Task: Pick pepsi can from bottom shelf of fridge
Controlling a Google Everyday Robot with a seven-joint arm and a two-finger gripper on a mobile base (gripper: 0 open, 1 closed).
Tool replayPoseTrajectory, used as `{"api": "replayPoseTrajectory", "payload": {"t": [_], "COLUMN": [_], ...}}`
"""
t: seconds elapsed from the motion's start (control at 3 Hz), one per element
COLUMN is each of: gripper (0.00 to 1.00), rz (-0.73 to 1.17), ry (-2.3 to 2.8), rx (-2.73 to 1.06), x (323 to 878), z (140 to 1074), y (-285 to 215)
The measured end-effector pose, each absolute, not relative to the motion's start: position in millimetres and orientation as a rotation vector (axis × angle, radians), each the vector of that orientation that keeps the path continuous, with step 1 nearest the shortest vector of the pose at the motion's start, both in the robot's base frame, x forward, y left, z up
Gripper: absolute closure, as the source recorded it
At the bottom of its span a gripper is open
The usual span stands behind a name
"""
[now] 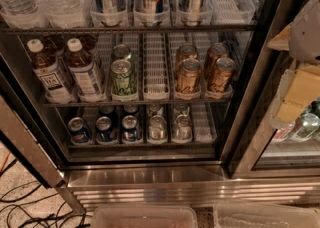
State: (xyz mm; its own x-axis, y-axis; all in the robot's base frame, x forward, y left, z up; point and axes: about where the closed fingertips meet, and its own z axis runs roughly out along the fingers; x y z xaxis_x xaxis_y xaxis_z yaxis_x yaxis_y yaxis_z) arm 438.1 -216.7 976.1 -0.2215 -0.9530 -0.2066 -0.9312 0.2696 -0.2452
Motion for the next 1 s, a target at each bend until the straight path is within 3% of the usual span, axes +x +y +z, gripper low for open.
{"api": "replayPoseTrajectory", "payload": {"t": [1.0], "gripper": [0.0], "rz": [-0.028], "ry": [2.264], "rx": [-1.723], "x": [435.8], "z": [938.5], "y": [-208.4]}}
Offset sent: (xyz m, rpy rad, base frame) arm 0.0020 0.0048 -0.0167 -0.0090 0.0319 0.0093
